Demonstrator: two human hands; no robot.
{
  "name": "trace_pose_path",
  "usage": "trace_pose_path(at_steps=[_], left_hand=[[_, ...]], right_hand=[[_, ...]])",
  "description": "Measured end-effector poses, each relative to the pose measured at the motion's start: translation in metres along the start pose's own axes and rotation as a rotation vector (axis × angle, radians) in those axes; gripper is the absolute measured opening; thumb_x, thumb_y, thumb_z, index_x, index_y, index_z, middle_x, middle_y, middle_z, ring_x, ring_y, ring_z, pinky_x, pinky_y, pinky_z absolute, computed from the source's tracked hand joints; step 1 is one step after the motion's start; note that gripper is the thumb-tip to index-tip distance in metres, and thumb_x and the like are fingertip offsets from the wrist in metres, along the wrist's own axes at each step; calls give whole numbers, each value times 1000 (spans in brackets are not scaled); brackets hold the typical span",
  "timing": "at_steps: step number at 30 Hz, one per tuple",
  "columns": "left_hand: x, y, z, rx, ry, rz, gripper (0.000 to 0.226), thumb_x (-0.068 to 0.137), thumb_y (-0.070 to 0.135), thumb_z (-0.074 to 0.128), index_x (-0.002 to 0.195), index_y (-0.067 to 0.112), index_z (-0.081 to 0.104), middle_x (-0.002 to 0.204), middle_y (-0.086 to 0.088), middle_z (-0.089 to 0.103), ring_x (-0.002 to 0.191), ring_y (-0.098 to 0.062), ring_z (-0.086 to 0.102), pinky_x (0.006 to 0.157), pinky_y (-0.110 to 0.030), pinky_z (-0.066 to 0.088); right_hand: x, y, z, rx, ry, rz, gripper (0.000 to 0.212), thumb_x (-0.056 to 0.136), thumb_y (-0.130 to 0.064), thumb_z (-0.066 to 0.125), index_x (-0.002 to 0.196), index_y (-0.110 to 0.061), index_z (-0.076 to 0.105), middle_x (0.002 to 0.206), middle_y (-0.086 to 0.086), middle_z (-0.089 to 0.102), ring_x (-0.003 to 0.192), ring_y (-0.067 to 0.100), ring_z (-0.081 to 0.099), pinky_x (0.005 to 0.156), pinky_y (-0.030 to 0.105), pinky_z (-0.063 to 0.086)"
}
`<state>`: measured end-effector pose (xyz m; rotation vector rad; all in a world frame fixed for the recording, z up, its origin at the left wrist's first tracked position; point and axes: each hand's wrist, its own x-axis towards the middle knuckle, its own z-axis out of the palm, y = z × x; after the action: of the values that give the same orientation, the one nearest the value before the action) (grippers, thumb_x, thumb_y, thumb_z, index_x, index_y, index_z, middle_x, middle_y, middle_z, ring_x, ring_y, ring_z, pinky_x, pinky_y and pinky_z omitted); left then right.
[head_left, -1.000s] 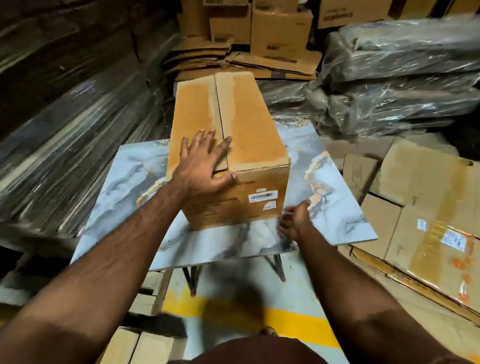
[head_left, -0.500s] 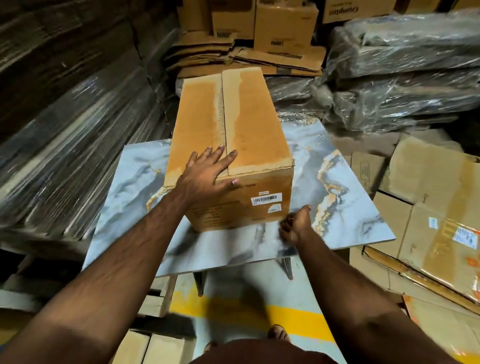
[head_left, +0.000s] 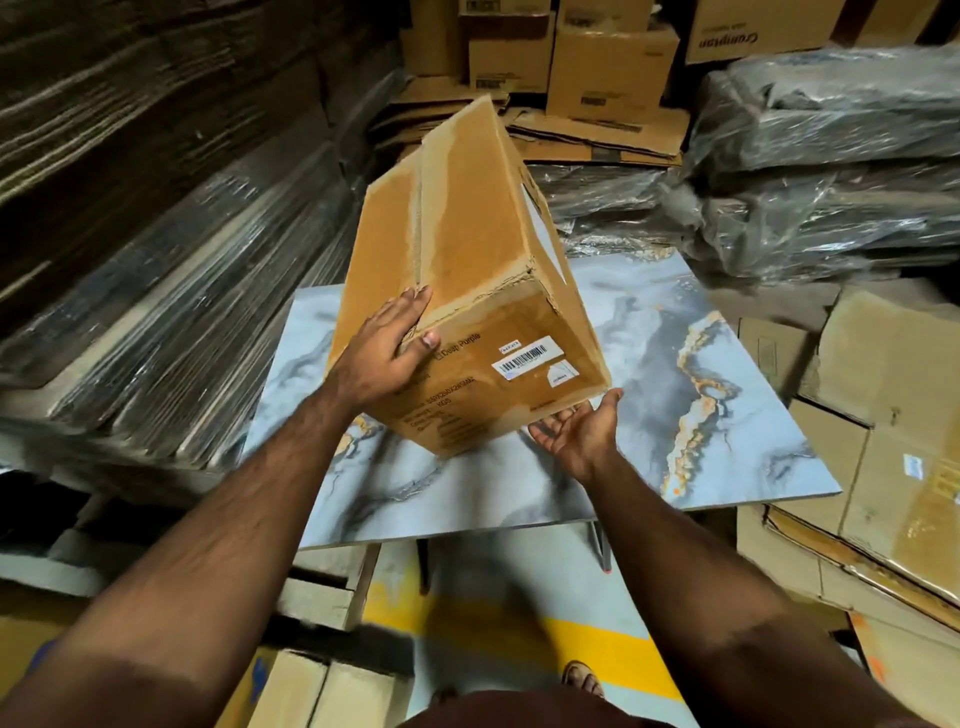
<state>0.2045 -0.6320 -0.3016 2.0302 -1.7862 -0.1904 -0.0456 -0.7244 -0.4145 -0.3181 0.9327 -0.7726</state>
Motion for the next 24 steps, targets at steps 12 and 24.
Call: trace_pose_path(at_steps=[12, 24], left_hand=[[11, 8, -15, -653, 486, -855, 82, 78, 76, 43, 141, 24, 39, 143, -10, 44, 132, -34, 39, 111, -56, 28], [9, 47, 8, -2028, 409, -665, 78, 98, 67, 11, 148, 16, 42, 148, -16, 46, 135, -40, 42, 114, -59, 27]], right_hand=[[-38, -43, 111, -488, -228, -345, 60, 96, -71, 23, 133, -34, 54, 126, -7, 64, 102, 5, 63, 83, 33, 50], [-99, -119, 238, -1554, -279, -1040, 70, 93, -53, 57, 152, -26, 30, 150, 5, 36, 136, 22, 36, 113, 44, 31]])
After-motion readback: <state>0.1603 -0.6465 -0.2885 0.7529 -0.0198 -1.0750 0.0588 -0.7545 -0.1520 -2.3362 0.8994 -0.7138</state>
